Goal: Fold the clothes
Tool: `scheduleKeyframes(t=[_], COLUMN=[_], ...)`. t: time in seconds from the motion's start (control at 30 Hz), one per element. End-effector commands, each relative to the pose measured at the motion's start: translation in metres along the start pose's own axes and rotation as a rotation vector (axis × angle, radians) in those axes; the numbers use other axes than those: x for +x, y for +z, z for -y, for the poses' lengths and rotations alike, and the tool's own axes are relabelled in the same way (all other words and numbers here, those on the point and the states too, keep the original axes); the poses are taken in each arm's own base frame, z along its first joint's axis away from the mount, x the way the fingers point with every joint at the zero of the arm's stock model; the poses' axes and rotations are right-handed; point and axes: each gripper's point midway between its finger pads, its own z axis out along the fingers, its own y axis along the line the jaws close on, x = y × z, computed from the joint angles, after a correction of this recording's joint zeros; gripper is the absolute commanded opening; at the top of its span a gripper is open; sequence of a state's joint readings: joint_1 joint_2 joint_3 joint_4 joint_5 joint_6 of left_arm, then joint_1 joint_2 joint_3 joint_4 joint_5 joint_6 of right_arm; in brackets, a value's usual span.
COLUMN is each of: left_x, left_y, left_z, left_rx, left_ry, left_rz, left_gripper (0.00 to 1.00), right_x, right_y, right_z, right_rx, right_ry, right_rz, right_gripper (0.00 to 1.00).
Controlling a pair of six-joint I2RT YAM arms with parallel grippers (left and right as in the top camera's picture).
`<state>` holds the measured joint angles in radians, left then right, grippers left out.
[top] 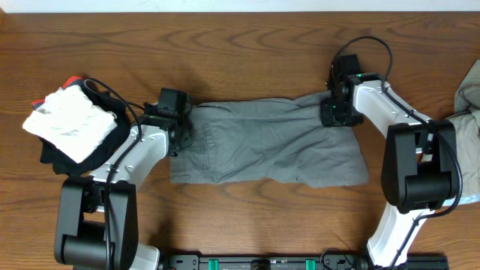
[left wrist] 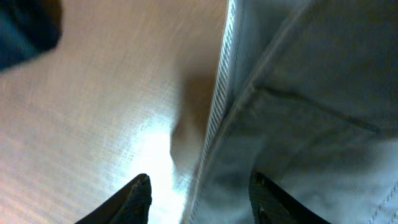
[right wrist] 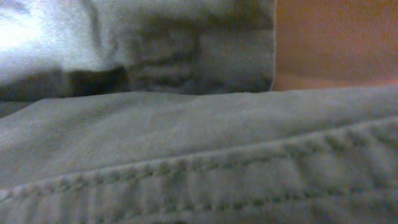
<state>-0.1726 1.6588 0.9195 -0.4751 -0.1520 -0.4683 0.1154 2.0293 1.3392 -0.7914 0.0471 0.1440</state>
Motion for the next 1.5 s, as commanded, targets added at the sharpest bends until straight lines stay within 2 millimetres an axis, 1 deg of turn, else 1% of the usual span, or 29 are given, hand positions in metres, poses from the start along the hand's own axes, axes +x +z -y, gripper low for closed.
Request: scheduleKeyframes(t=[0.0, 0.07, 0.13, 0.2, 0.27, 0.3, 0.4, 0.5, 0.57, 0.6, 0.63, 0.7, 0.73, 0.77, 0.83, 0.87, 0.93, 1.03, 1.1, 1.23, 1.37, 1.47], left_x=[-0.009, -0.016, -0.019, -0.017, -0.015, -0.016, -0.021, -0.022, -0.019, -0.015, -0.012, -0.003, 0.002, 0.006, 0.015, 0.02, 0.031, 0.05, 0.059, 0.07, 0.079, 0.081], left_y=[0.002, 0.001, 0.0, -0.004, -0.014, -0.018, -0.038, -0.061, -0.074, -0.08, -0.084, -0.089, -0.088, -0.086, -0.076, -0.069, -0.056, -0.04, -0.031, -0.013, -0.002, 0.001], left_z=[0.004, 0.009, 0.012, 0.022, 0.032, 0.033, 0.031, 0.026, 0.025, 0.027, 0.031, 0.039, 0.043, 0.045, 0.044, 0.042, 0.04, 0.045, 0.048, 0.047, 0.044, 0.044], left_rx=[0.018, 0.034, 0.047, 0.104, 0.166, 0.175, 0.19, 0.204, 0.223, 0.253, 0.284, 0.346, 0.37, 0.379, 0.371, 0.361, 0.343, 0.368, 0.382, 0.357, 0.335, 0.329], left_ry=[0.102, 0.106, 0.107, 0.144, 0.177, 0.177, 0.172, 0.167, 0.167, 0.169, 0.171, 0.179, 0.182, 0.184, 0.186, 0.187, 0.186, 0.185, 0.183, 0.181, 0.18, 0.179], left_rz=[0.032, 0.064, 0.07, 0.047, 0.03, 0.032, 0.064, 0.095, 0.099, 0.092, 0.08, 0.043, 0.017, 0.0, -0.041, -0.064, -0.113, -0.203, -0.255, -0.317, -0.362, -0.374], left_gripper=[0.54, 0.54, 0.54, 0.54, 0.54, 0.54, 0.54, 0.54, 0.54, 0.54, 0.53, 0.45, 0.42, 0.42, 0.36, 0.34, 0.29, 0.29, 0.29, 0.28, 0.28, 0.28], right_x=[0.038, 0.045, 0.047, 0.046, 0.041, 0.038, 0.024, 0.009, 0.003, 0.0, -0.004, -0.009, -0.01, -0.009, -0.002, 0.004, 0.014, 0.027, 0.034, 0.042, 0.05, 0.054], right_y=[0.025, 0.024, 0.024, 0.021, 0.012, 0.008, -0.013, -0.04, -0.055, -0.065, -0.074, -0.091, -0.102, -0.107, -0.116, -0.118, -0.117, -0.11, -0.105, -0.09, -0.072, -0.061], right_z=[0.031, 0.031, 0.029, 0.026, 0.026, 0.026, 0.025, 0.024, 0.021, 0.017, 0.012, -0.005, -0.02, -0.028, -0.048, -0.058, -0.071, -0.091, -0.104, -0.133, -0.151, -0.16], right_rx=[0.121, 0.127, 0.115, 0.099, 0.093, 0.09, 0.076, 0.053, 0.028, 0.005, -0.028, -0.121, -0.189, -0.228, -0.302, -0.333, -0.356, -0.361, -0.365, -0.377, -0.387, -0.389], right_ry=[0.094, 0.131, 0.134, 0.134, 0.137, 0.138, 0.144, 0.139, 0.119, 0.101, 0.075, -0.007, -0.079, -0.125, -0.238, -0.298, -0.38, -0.509, -0.584, -0.689, -0.743, -0.771], right_rz=[-0.143, -0.17, -0.177, -0.171, -0.146, -0.133, -0.057, 0.036, 0.084, 0.113, 0.141, 0.192, 0.219, 0.23, 0.238, 0.229, 0.207, 0.172, 0.157, 0.137, 0.102, 0.084], right_gripper=[0.38, 0.39, 0.39, 0.4, 0.41, 0.42, 0.43, 0.46, 0.47, 0.47, 0.47, 0.46, 0.45, 0.43, 0.38, 0.35, 0.31, 0.25, 0.24, 0.24, 0.24, 0.24])
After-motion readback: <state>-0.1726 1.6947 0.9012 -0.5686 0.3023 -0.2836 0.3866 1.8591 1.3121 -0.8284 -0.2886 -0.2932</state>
